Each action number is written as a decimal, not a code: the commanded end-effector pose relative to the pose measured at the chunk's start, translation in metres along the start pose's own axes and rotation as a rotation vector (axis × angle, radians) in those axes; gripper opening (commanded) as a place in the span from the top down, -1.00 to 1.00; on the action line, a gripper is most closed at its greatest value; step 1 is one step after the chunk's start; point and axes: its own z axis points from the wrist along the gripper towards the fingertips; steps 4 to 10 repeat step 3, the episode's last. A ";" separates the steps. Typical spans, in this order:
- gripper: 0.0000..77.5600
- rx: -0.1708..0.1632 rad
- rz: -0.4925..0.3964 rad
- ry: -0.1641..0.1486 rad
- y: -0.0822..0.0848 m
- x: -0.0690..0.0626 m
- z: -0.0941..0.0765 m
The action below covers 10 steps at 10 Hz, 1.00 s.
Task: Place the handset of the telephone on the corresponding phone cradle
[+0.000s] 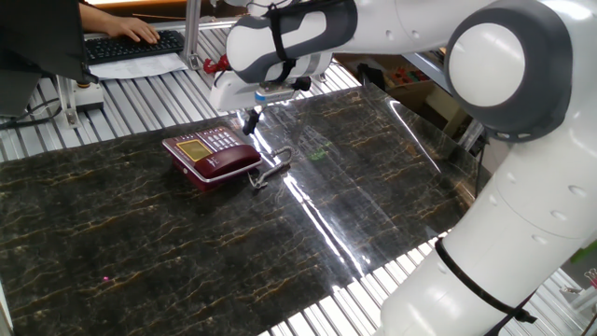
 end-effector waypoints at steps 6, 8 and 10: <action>0.97 0.035 0.016 -0.004 0.000 -0.001 -0.002; 0.97 0.035 0.016 -0.004 0.000 -0.001 -0.002; 0.97 0.035 0.016 -0.004 0.000 -0.001 -0.002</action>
